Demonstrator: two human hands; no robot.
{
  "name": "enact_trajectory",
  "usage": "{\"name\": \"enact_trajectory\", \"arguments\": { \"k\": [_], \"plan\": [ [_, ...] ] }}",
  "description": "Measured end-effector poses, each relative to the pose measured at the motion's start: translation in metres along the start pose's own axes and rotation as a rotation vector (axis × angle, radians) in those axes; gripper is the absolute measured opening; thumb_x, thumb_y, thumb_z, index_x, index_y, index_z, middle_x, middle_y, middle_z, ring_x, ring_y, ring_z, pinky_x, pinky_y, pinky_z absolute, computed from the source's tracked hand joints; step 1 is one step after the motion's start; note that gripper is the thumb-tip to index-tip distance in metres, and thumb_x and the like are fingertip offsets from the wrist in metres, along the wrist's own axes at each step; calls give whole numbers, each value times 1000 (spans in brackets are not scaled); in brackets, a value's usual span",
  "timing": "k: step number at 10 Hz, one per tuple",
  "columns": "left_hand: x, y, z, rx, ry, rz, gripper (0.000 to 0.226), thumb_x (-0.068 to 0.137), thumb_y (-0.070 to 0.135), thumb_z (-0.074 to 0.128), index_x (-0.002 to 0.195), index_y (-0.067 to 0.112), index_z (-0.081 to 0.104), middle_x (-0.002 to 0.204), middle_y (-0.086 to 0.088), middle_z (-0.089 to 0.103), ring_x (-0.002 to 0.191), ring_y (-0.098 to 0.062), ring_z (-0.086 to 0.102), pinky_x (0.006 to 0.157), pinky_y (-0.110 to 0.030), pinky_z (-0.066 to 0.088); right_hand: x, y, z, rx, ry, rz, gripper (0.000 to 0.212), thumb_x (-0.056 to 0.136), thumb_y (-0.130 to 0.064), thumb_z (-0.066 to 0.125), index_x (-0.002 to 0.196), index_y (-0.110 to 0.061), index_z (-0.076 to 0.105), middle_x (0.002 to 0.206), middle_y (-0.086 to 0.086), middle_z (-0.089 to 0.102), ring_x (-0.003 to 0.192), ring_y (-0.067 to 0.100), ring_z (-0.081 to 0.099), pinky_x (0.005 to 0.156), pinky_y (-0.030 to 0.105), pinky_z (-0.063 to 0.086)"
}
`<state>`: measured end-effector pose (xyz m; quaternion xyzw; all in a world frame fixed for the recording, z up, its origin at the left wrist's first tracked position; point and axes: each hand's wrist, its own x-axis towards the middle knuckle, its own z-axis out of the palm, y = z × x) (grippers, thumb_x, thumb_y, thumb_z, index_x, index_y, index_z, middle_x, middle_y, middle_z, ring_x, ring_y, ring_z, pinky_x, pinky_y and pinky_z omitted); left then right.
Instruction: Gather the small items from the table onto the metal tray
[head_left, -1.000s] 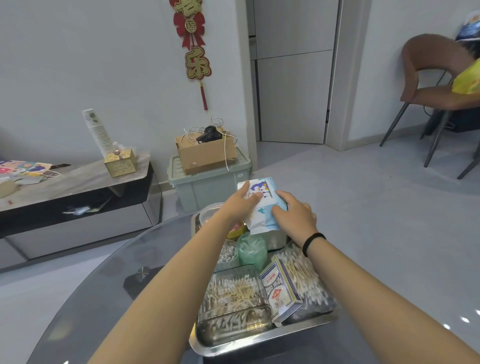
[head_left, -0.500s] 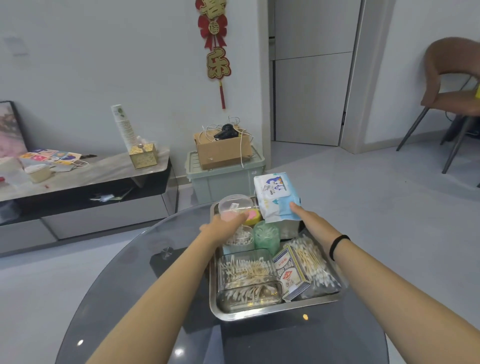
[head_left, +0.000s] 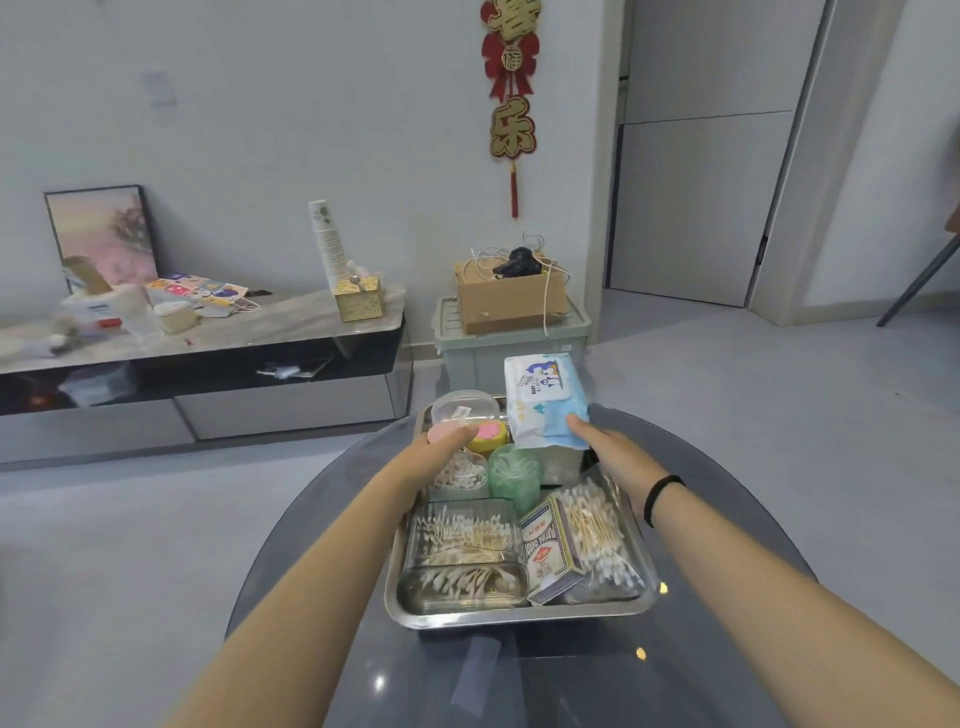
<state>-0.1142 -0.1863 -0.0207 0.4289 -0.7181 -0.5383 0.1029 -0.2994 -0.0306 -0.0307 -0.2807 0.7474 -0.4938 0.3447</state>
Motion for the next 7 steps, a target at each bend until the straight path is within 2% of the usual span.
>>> {"name": "enact_trajectory", "arguments": {
  "k": [1,2,4,5,6,7],
  "plan": [
    [-3,-11,-21,-20,34,6,71,79,66,50,139,29,41,149,-3,39,134,-23,37,105,-38,29,8,-7,23,8,-33,12,64,71,-72,51,111,-24,63,106,-3,66,90,10,59,70,26,41],
    [-1,-21,-44,-16,69,-1,65,82,64,48,137,29,44,149,-4,38,134,-24,37,103,-39,30,15,-16,49,16,-66,-8,60,76,-67,52,115,-22,63,111,-1,66,93,12,59,76,28,42],
    [0,-35,-76,-9,113,-25,67,80,65,49,136,28,44,147,-8,40,132,-26,39,99,-39,31,22,-27,81,73,-136,-1,57,79,-62,54,120,-23,60,116,-3,63,98,14,58,92,31,41],
    [2,-41,-85,-15,119,-51,67,80,65,50,135,27,45,146,-8,41,131,-27,39,98,-39,31,28,-29,91,33,-133,5,65,76,-65,54,124,-21,57,124,1,59,108,20,54,99,35,39],
    [-6,-39,-86,0,112,-59,70,80,65,50,137,25,43,148,-8,38,133,-28,38,99,-40,31,30,-31,92,-40,-129,42,77,72,-70,53,130,-17,50,131,4,54,116,21,50,100,35,37],
    [-4,-29,-87,29,210,-46,81,80,63,54,144,19,32,153,-9,30,136,-29,34,106,-42,30,31,-39,87,-24,-104,28,88,70,-72,53,136,-16,42,140,3,47,120,20,46,96,33,34]
  ]
}}
